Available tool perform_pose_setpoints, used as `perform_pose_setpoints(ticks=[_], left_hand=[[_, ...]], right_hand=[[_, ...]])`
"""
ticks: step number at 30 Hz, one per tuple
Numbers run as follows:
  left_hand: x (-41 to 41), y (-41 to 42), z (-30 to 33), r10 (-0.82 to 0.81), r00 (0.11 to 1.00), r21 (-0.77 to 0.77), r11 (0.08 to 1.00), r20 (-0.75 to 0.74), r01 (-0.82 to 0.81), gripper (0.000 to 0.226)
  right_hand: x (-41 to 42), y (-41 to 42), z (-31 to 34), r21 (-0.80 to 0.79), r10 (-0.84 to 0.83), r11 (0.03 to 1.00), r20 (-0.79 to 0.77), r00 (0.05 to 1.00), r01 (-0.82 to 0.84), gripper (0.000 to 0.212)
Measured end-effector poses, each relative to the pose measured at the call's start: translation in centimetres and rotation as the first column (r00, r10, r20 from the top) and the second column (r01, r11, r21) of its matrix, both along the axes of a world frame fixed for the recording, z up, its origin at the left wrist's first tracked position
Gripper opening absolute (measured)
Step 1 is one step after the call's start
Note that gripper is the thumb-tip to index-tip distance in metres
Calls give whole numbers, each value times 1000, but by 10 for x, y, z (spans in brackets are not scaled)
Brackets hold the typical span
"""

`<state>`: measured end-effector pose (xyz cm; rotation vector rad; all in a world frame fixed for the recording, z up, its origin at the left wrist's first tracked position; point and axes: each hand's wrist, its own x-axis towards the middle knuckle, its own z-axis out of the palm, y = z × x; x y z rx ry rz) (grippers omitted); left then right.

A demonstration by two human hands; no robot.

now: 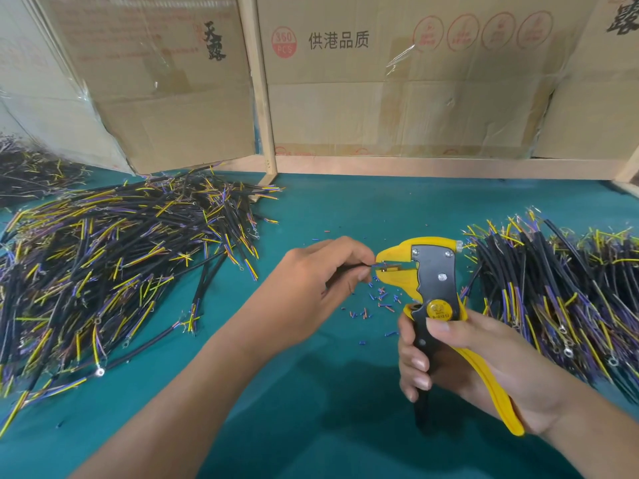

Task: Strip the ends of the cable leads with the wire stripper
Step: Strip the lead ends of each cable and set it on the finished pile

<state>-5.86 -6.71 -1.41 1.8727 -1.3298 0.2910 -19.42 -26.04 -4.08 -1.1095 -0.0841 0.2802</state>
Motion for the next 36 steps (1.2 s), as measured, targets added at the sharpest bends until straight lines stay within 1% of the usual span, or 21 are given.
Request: perform_pose_setpoints(ticks=[3, 5, 7, 10, 13, 18, 21, 30, 36], left_hand=[[-2, 0, 0, -21, 995, -7, 1000, -96, 20, 8], [-3, 0, 0, -20, 993, -5, 1000, -120, 20, 11], [-3, 0, 2, -23, 994, 2, 1000, -109, 23, 14], [-4, 0, 3, -20, 995, 3, 1000, -97, 21, 10], [-4, 0, 3, -26, 993, 1, 1000, -118, 26, 8], [-4, 0, 3, -28, 989, 12, 999, -145, 30, 10], [-3, -1, 4, -21, 990, 15, 1000, -141, 23, 12], [-4, 0, 6, -9, 993, 31, 999, -122, 13, 7], [-4, 0, 5, 1, 994, 45, 999, -113, 4, 8]], right_hand=[[0, 0, 0, 1, -11, 1000, -7, 1000, 11, 39], [0, 2, 0, 1, -12, 1000, -14, 1000, 12, 40], [0, 3, 0, -2, -18, 1000, -20, 1000, 18, 41], [0, 3, 1, -8, -28, 1000, -23, 999, 28, 45], [0, 4, 0, -9, -35, 999, -25, 999, 34, 46], [0, 4, 1, -17, -40, 999, -45, 998, 39, 50], [0, 4, 1, -18, -32, 999, -50, 998, 31, 51], [0, 3, -1, -16, -18, 1000, -40, 999, 18, 51], [0, 2, -2, -51, -14, 999, -20, 1000, 13, 50]])
